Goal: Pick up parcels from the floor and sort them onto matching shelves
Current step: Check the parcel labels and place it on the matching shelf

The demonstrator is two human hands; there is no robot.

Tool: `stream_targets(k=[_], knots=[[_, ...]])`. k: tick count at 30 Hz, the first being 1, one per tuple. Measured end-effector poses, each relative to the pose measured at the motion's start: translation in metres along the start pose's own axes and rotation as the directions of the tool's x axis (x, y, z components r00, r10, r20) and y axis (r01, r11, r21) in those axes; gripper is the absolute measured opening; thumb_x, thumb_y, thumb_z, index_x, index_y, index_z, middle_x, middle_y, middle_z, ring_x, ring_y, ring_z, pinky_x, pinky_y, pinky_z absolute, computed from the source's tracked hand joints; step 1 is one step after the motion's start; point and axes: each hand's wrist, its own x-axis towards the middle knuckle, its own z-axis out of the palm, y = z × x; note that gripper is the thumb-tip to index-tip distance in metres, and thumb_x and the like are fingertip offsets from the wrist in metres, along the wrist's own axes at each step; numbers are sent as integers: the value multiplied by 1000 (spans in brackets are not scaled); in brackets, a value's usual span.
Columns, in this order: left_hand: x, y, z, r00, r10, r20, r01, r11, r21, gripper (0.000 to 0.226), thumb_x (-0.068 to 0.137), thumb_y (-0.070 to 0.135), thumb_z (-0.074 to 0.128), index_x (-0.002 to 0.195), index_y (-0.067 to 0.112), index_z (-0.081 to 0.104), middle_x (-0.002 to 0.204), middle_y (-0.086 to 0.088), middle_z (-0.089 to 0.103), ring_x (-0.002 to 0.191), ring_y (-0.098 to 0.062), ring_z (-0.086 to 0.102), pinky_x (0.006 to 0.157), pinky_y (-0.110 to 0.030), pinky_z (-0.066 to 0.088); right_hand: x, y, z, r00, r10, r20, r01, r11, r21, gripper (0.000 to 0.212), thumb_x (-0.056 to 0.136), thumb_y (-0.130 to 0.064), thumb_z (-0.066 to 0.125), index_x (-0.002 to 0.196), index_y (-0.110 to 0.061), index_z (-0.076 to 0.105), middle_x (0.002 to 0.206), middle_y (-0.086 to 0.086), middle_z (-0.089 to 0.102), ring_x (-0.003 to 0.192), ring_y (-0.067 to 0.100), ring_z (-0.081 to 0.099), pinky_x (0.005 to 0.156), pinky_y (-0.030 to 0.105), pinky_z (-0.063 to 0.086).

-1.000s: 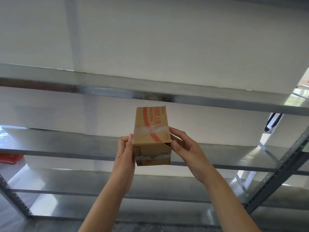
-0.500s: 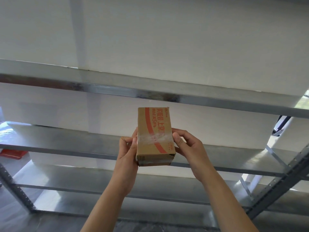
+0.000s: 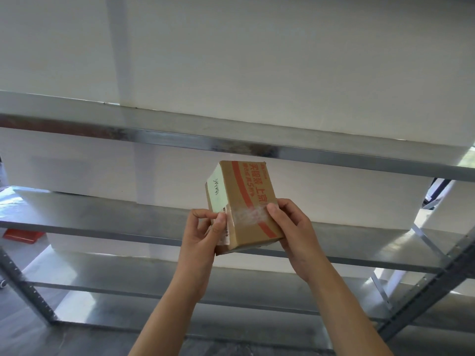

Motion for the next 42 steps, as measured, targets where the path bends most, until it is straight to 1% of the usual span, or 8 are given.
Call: stream_targets(k=[7,12,15,19,23,29,34,42], knots=[[-2,7,5,999,42,4,-42,998,35,36,76,38,72,96,16,54,129,0,69,95,-17,77,61,-30,62,-1,-1,-5,1000,-1,24,3,996,-84,49,77,-55,66,117,-27,65,103,-14,77,96,6,74,77,22,60],[-3,5,6,998,53,-16,-51,993,103,25,90,37,65,101,15,61,119,-1,74,96,-21,76,70,-34,64,-5,1,-7,999,49,-3,-49,999,-8,49,81,-55,62,120,-26,68,110,-5,77,102,12,73,86,29,61],[-4,3,3,994,96,-44,-89,986,143,12,104,24,55,105,19,66,110,3,78,97,-21,74,74,-34,63,-9,1,-12,997,73,6,-73,994,82,45,87,-49,59,123,-23,69,115,1,77,108,18,73,95,36,59],[-4,2,0,988,138,-73,-128,983,129,17,108,4,45,107,13,60,103,6,81,95,-15,75,75,-25,62,-14,-2,-18,994,92,52,-100,981,169,51,89,-47,55,131,-19,65,121,4,76,110,19,73,88,31,60],[-3,3,-3,980,183,-82,-171,977,130,24,100,-8,56,106,16,58,103,5,81,106,-18,75,84,-28,62,-17,-5,-24,990,97,100,-117,970,212,53,91,-45,52,134,-16,63,124,5,74,117,23,69,90,34,61],[-7,11,-6,965,258,56,-264,943,201,47,94,8,65,138,16,53,127,1,73,119,-21,69,101,-46,58,-22,-7,-32,984,52,173,-99,955,278,41,105,-32,42,146,-32,50,136,4,67,123,30,66,91,48,61],[-8,19,-8,934,261,246,-319,918,236,65,98,11,58,158,21,34,158,6,50,148,-13,46,116,-53,46,-22,-6,-34,987,47,156,-85,965,247,32,111,-16,36,130,-33,55,127,8,72,108,29,71,72,38,65],[4,26,-13,884,193,425,-347,882,319,81,99,7,61,163,24,15,168,6,31,158,-14,26,126,-58,27,-16,-9,-40,997,11,77,-20,993,116,31,110,-31,38,135,-24,55,126,7,72,110,30,71,74,39,61]])
